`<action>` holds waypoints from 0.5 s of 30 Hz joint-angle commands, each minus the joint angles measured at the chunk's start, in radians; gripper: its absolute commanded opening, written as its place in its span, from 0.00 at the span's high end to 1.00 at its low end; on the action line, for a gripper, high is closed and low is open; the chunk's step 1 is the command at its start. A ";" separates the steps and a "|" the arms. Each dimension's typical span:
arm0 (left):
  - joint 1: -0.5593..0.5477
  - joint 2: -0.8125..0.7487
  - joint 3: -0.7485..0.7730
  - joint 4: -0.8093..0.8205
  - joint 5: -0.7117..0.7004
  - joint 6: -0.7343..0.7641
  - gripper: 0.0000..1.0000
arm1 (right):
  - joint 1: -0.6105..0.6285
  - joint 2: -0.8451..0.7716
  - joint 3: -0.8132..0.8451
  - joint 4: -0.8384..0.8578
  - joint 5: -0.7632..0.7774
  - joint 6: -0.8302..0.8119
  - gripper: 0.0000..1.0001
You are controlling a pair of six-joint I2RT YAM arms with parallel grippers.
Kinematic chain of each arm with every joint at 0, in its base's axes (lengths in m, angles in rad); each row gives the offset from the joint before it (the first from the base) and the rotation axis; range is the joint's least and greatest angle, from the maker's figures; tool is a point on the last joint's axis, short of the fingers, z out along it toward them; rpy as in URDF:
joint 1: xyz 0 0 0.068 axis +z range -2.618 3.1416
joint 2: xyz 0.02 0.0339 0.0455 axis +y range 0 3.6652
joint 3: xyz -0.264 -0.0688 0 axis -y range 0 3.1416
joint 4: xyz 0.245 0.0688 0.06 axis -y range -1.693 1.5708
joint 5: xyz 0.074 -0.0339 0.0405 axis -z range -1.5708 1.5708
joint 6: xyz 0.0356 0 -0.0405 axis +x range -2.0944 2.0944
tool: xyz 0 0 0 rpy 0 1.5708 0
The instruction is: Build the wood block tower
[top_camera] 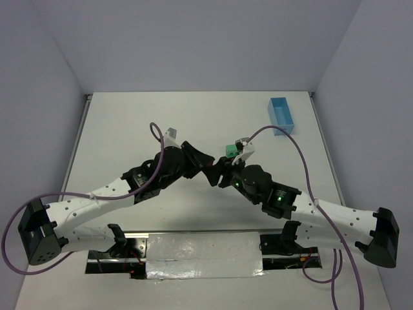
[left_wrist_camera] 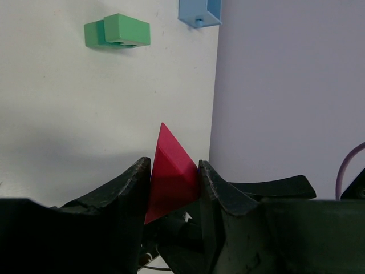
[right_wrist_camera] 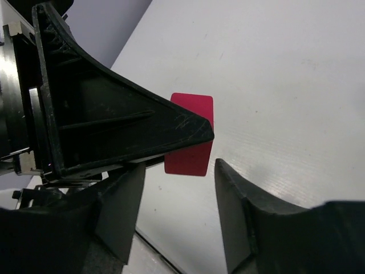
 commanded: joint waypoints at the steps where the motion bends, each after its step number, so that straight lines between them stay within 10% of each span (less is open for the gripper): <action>1: -0.020 0.001 -0.004 0.054 0.042 -0.014 1.00 | 0.002 0.025 0.001 0.147 0.034 -0.049 0.43; 9: -0.024 -0.007 -0.012 0.100 0.073 0.000 0.94 | 0.003 0.085 0.014 0.185 0.025 -0.115 0.56; 15: -0.024 -0.019 -0.030 0.120 0.085 0.012 0.81 | 0.002 0.079 0.001 0.225 -0.016 -0.190 0.91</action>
